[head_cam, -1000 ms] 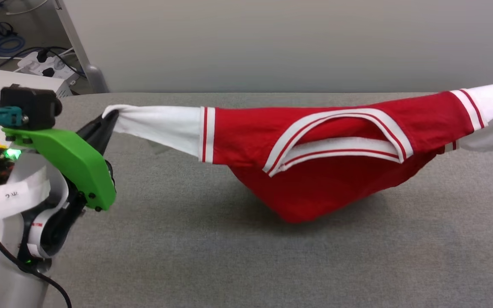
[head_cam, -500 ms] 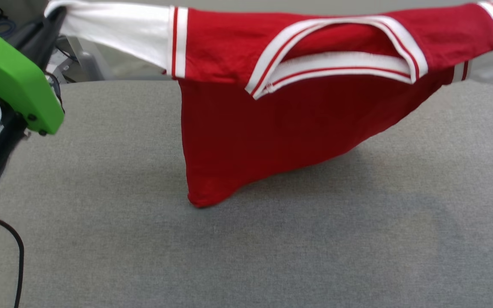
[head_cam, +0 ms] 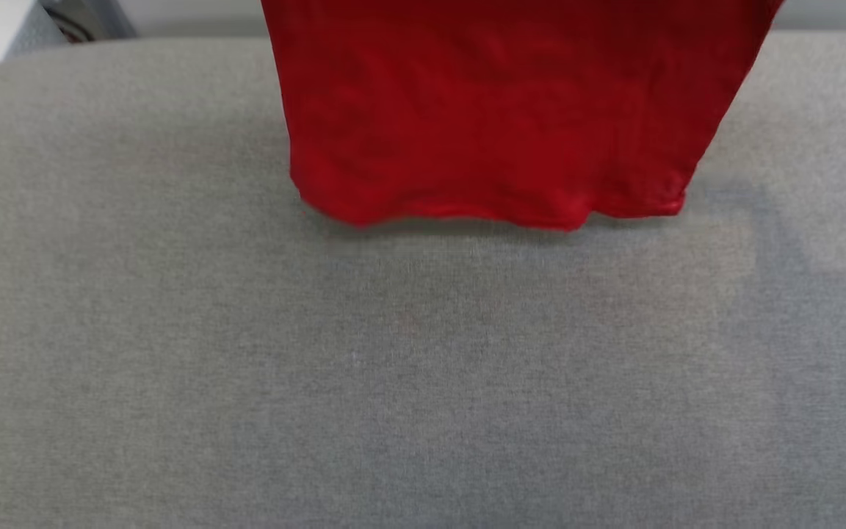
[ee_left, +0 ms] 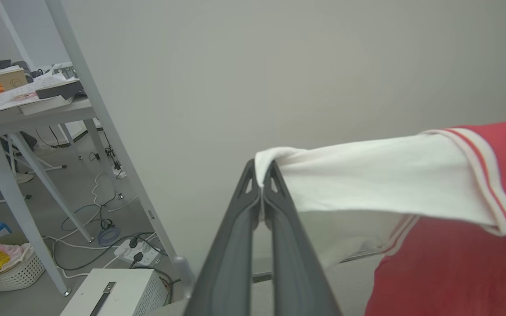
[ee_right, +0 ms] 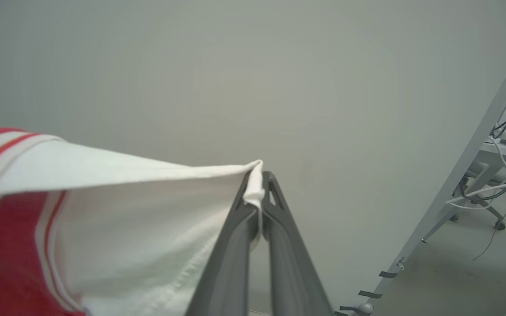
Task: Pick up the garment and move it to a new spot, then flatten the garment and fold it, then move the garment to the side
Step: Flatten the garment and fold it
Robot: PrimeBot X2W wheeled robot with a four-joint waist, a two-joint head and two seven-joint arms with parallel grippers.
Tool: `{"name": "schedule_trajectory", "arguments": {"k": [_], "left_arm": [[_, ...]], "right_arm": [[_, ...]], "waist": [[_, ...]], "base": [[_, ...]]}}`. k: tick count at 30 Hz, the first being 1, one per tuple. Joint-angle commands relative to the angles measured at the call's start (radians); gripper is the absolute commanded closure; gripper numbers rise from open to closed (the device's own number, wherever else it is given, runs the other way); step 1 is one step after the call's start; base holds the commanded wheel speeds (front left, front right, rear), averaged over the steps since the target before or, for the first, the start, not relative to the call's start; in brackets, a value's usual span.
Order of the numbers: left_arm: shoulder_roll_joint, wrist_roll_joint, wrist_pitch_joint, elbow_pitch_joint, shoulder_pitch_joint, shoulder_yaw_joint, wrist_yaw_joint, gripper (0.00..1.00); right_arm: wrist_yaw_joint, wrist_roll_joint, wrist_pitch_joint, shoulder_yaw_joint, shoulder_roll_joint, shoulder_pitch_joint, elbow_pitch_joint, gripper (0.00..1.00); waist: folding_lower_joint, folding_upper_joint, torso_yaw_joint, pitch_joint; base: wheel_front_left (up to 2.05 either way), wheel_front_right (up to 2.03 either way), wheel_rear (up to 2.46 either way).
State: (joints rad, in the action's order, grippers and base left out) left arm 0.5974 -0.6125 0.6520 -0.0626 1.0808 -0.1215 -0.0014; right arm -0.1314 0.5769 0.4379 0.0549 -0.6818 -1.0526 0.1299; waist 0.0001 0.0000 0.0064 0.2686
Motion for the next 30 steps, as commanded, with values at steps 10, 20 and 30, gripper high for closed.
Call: {"name": "schedule_trajectory", "arguments": {"k": [10, 20, 30], "left_arm": [[-0.046, 0.095, -0.160, 0.303, 0.418, -0.053, -0.055, 1.00], [-0.122, 0.159, -0.425, 0.558, 0.611, -0.090, -0.081, 1.00], [-0.167, 0.089, -0.503, 0.691, 0.378, -0.150, -0.119, 1.00]], "right_arm": [[0.001, -0.133, -0.133, 0.037, 0.062, -0.374, 0.265, 1.00], [0.001, -0.237, -0.356, 0.019, 0.141, -0.563, 0.488, 1.00], [0.001, -0.158, -0.453, 0.116, 0.185, -0.385, 0.587, 1.00]], "waist": [[-0.0001, 0.0000, -0.030, 0.316], [-0.0001, 0.0000, -0.022, 0.372], [-0.0001, 0.0000, -0.011, 0.311]], "base": [[0.00, 0.00, 0.00], [0.00, 0.00, 0.00], [0.00, 0.00, 0.00]]}}
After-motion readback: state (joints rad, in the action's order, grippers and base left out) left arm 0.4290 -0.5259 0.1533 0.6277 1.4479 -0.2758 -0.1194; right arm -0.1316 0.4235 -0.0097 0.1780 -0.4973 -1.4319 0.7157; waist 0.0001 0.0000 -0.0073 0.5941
